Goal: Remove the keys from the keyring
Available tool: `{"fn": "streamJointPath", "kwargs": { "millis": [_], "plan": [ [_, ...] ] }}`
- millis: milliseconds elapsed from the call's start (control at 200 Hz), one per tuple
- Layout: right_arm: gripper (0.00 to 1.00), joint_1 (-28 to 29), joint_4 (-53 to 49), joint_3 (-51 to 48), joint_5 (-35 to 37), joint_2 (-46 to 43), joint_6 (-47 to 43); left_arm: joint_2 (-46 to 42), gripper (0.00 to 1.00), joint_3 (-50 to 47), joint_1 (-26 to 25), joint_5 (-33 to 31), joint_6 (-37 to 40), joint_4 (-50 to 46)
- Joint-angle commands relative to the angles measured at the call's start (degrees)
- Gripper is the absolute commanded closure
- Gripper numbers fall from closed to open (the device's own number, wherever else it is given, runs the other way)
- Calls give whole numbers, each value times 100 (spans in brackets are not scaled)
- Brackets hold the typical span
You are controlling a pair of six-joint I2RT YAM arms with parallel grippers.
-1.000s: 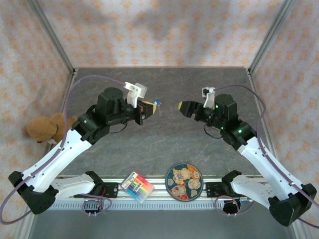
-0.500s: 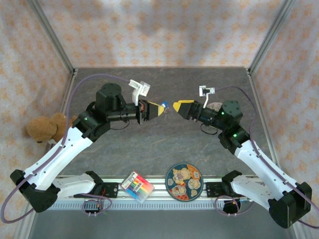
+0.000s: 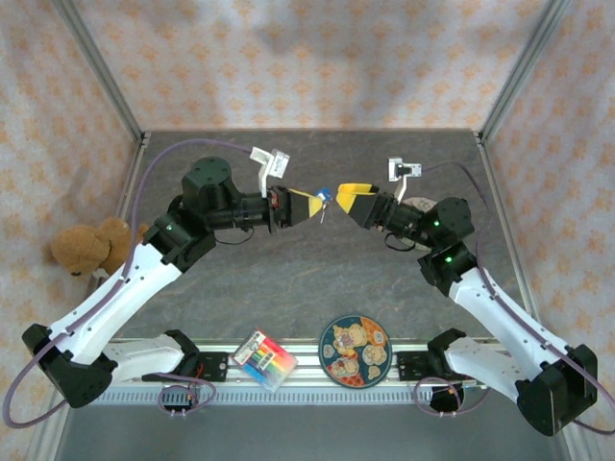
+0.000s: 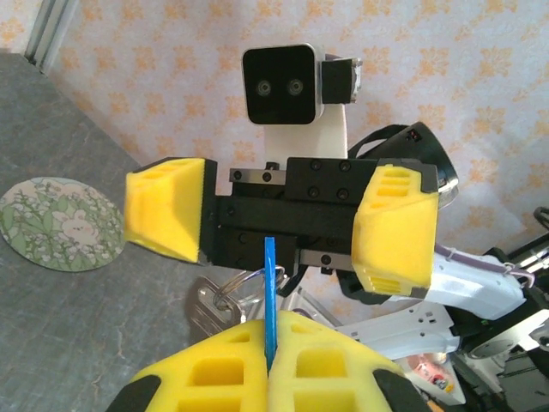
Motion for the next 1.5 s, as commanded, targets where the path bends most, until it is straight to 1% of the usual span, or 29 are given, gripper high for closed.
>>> {"fn": "streamJointPath", "kwargs": {
  "millis": [0,255,405,475,541,661,756,876,936,1131,1326,1492],
  "plan": [
    [7,136,739,7,-133,93,164,21,100,-75,43,187,-263,501],
    [10,581,1316,72,-222,319,283,-28,100,-190,43,156,-440,876],
    [15,627,1601,44,-222,360,436,-129,100,-315,50,2,-459,1041],
    [19,636,1798,12,-209,373,556,-197,100,-409,50,-87,-477,1185],
    [27,640,1914,-27,-170,374,625,-244,100,-440,50,-162,-451,1196],
    [36,636,2048,-80,-131,368,724,-342,100,-509,72,-367,-370,1164],
    [34,644,2115,-125,-90,387,782,-395,100,-576,86,-415,-414,1263],
    [20,653,2096,-134,-30,452,767,-359,100,-612,85,-326,-604,1492],
    [18,669,2123,-104,-17,504,758,-323,100,-650,86,-247,-735,1663],
    [20,757,2283,33,-64,663,775,-298,100,-758,83,-191,-972,1955],
    [20,776,2663,15,-46,766,922,-283,100,-862,85,-191,-1218,2286],
    [28,861,2941,48,-55,860,1061,-332,100,-975,85,-344,-1207,2379]
  ]
}}
